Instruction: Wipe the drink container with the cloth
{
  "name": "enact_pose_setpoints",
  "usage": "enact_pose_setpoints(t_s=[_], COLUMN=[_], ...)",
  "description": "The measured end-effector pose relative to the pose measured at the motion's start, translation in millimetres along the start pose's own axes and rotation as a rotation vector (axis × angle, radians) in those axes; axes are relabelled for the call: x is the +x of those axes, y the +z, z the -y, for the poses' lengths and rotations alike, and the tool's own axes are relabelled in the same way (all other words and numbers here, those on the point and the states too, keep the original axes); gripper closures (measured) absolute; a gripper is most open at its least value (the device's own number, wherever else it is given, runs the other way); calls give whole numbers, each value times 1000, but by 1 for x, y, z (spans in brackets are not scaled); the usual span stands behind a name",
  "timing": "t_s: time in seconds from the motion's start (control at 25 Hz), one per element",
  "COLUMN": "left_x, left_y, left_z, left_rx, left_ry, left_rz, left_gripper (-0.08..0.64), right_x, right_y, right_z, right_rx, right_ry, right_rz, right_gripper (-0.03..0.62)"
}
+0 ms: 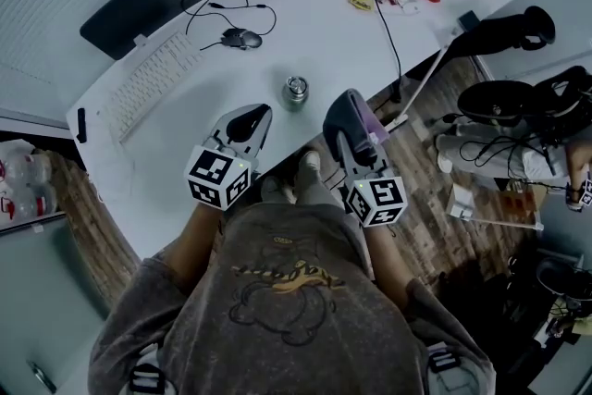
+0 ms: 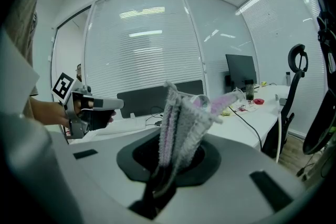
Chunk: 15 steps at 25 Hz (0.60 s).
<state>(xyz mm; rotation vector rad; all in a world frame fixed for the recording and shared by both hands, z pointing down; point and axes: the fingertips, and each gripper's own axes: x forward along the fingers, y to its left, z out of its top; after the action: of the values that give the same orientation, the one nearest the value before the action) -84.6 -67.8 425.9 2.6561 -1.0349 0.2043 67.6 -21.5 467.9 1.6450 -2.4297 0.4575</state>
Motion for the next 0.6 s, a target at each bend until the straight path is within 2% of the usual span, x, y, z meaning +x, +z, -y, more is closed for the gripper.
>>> enact_pose_setpoints(t_s=[0.6], left_x=[28], left_y=[14], left_z=[-14], left_rx=[1], left_ry=[69], left_rz=[2], left_gripper=[529], right_x=[37], right_y=[9], right_z=[32], right_rx=[-1], right_ry=[77], right_rz=[-19], right_gripper=[535])
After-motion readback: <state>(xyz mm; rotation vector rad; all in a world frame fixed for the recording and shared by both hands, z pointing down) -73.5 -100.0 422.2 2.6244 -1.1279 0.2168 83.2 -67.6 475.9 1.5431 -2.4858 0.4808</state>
